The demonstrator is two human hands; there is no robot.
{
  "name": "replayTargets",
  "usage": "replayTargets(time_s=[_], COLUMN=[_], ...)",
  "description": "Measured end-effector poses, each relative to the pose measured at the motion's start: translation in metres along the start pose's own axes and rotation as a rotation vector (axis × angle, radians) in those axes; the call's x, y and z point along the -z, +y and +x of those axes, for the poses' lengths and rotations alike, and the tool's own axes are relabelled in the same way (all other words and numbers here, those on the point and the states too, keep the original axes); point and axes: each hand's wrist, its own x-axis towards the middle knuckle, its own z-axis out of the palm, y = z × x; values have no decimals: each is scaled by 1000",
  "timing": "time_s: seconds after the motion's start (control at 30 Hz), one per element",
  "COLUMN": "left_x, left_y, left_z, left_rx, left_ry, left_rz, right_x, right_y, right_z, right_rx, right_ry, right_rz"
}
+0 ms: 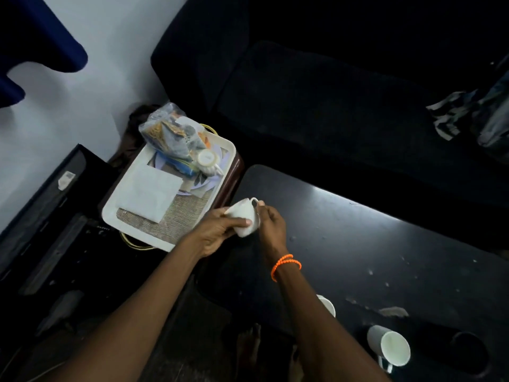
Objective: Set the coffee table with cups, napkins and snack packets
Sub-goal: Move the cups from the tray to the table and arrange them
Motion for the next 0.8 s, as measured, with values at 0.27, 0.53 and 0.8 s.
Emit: replayTargets(time_s=[0.27,0.53,0.8], left_x=[-103,-156,-185], left_y=[-76,-145,-167], left_z=[2,12,29], left_rx=[-334,-432,-452], left_ry=[3,-9,-40], left_rz=[666,919,963], right_x=[127,195,220], right_y=[25,47,65], right_z=[-6,-4,11], right_rx=[-115,-289,-322], right_ry=[127,158,166], right_rz=[-39,130,140])
